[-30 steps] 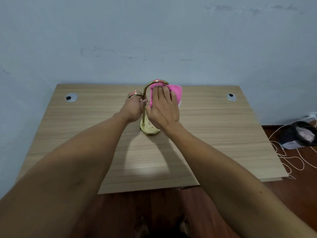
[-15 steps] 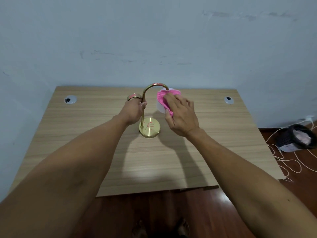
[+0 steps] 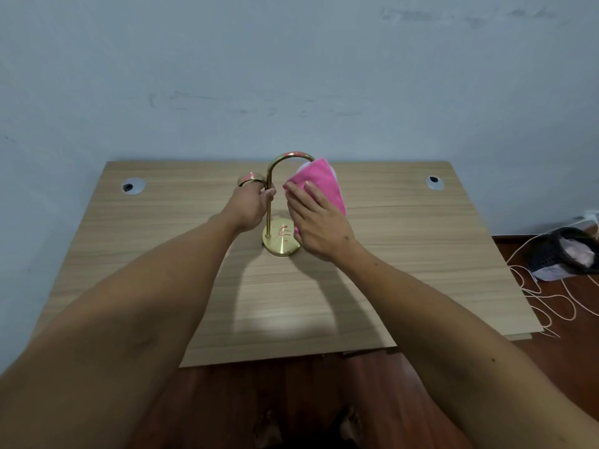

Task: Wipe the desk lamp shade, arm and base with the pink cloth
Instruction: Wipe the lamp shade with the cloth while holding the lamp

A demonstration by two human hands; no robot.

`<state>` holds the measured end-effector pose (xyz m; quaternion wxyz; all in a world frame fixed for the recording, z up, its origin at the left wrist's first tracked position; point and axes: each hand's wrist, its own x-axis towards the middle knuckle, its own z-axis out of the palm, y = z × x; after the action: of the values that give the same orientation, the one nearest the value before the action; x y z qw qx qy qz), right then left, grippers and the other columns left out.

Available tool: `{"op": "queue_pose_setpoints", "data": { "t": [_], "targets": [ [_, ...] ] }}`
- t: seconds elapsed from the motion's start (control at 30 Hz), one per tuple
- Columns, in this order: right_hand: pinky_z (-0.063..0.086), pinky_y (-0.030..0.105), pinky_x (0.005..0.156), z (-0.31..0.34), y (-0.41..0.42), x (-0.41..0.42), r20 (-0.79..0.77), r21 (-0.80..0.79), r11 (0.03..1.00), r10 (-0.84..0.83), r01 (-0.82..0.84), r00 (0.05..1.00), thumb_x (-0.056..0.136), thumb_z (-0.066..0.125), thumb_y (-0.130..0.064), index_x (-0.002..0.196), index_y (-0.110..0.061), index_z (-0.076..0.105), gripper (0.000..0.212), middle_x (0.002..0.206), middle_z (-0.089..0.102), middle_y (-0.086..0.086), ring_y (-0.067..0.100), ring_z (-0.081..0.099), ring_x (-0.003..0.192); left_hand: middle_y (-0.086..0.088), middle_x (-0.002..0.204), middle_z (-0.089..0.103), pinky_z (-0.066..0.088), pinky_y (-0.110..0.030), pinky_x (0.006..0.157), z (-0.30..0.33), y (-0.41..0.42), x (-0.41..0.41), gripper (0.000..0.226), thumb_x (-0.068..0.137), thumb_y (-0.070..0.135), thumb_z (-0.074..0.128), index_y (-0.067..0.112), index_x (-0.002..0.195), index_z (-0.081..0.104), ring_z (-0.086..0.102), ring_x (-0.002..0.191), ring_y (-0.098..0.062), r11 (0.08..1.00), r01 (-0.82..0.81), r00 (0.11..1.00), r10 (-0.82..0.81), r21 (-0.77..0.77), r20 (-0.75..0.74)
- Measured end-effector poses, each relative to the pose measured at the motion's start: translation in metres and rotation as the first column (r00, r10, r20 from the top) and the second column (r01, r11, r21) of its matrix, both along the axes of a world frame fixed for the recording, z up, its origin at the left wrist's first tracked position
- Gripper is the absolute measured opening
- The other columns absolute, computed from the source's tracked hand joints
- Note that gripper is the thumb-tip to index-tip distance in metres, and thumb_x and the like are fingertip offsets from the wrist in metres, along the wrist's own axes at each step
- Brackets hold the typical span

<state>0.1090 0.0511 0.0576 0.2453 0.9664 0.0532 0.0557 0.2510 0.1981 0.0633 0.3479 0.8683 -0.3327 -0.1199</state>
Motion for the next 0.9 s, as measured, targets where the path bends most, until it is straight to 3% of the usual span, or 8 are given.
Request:
{"op": "queue_pose_setpoints", "data": {
  "t": [0.27,0.37,0.43,0.5,0.6,0.77,0.83,0.9],
  "targets": [
    [0.016,0.044,0.128,-0.03,-0.03,-0.044,-0.042,0.223,0.967,0.133,-0.121,0.99,0.094,0.036,-0.036,0.14,0.002,0.06,0.064,0.154,0.053,0.02,0.029,0.041,0.151,-0.014,0.104,0.07,0.047,-0.035,0.089,-0.002,0.0,0.002,0.03,0.104,0.025,0.044,0.004,0.104,0.066,0.063,0.102,-0.032,1.0,-0.01,1.0,0.01,0.008,-0.025],
    [0.042,0.047,0.115,-0.029,-0.037,-0.063,0.057,0.515,0.856,0.019,-0.046,0.998,0.092,0.04,-0.031,0.131,0.0,0.066,0.056,0.136,0.066,0.021,0.035,0.057,0.135,-0.012,0.105,0.069,0.043,-0.029,0.086,-0.003,0.0,0.001,0.029,0.104,0.025,0.044,0.006,0.107,0.066,0.061,0.102,-0.027,0.999,-0.03,0.998,0.031,0.01,-0.063],
    [0.055,0.047,0.096,-0.023,-0.039,-0.07,-0.043,0.772,0.586,-0.337,0.245,0.94,0.094,0.034,-0.04,0.121,-0.007,0.07,0.056,0.12,0.071,0.018,0.035,0.065,0.115,-0.01,0.104,0.068,0.04,-0.027,0.084,-0.002,-0.001,0.0,0.028,0.104,0.025,0.044,0.007,0.108,0.065,0.059,0.099,-0.023,0.999,-0.037,0.997,0.038,0.012,-0.068],
    [0.055,0.049,0.086,-0.013,-0.046,-0.065,-0.225,0.902,0.125,-0.679,0.413,0.699,0.09,0.029,-0.05,0.101,-0.006,0.069,0.061,0.104,0.072,0.022,0.04,0.067,0.1,-0.007,0.102,0.066,0.039,-0.025,0.083,-0.001,-0.001,-0.001,0.028,0.104,0.024,0.044,0.006,0.109,0.065,0.058,0.095,-0.02,0.999,-0.037,0.997,0.038,0.006,-0.073],
    [0.048,0.047,0.073,0.0,-0.059,-0.049,-0.425,0.899,-0.422,-0.775,0.118,0.469,0.086,0.034,-0.041,0.076,-0.012,0.059,0.04,0.077,0.061,0.007,0.035,0.064,0.085,-0.004,0.1,0.065,0.038,-0.025,0.082,-0.002,-0.002,-0.001,0.029,0.104,0.025,0.044,0.006,0.109,0.065,0.057,0.091,-0.017,0.999,-0.042,0.996,0.043,0.007,-0.079],
    [0.045,0.024,0.047,0.053,-0.027,-0.015,-0.184,0.917,-0.35,-0.8,-0.193,0.572,0.101,0.037,-0.034,0.097,-0.011,0.066,0.038,0.084,0.062,0.007,0.021,0.07,0.059,-0.005,0.098,0.064,0.036,-0.023,0.082,-0.001,-0.002,-0.002,0.029,0.105,0.024,0.044,0.005,0.109,0.064,0.055,0.091,-0.016,0.999,-0.038,0.997,0.038,0.005,-0.072],
    [0.052,0.031,0.042,0.059,-0.004,-0.002,-0.074,0.922,-0.317,-0.71,-0.224,0.7,0.104,0.036,-0.036,0.12,-0.031,0.072,0.039,0.111,0.068,0.006,0.034,0.072,0.069,-0.006,0.098,0.064,0.038,-0.024,0.081,-0.001,-0.002,-0.002,0.028,0.104,0.023,0.044,0.004,0.107,0.064,0.057,0.09,-0.018,0.999,-0.037,0.997,0.037,0.003,-0.064],
    [0.06,0.055,0.09,0.043,0.013,0.007,0.052,0.959,-0.185,-0.629,-0.215,0.776,0.102,0.031,-0.032,0.149,-0.046,0.051,0.053,0.155,0.052,-0.006,0.037,0.063,0.118,-0.009,0.1,0.067,0.042,-0.027,0.081,-0.004,-0.002,0.001,0.028,0.104,0.023,0.044,0.003,0.107,0.064,0.06,0.09,-0.022,1.0,-0.03,0.998,0.029,-0.007,-0.06]
  ]
}}
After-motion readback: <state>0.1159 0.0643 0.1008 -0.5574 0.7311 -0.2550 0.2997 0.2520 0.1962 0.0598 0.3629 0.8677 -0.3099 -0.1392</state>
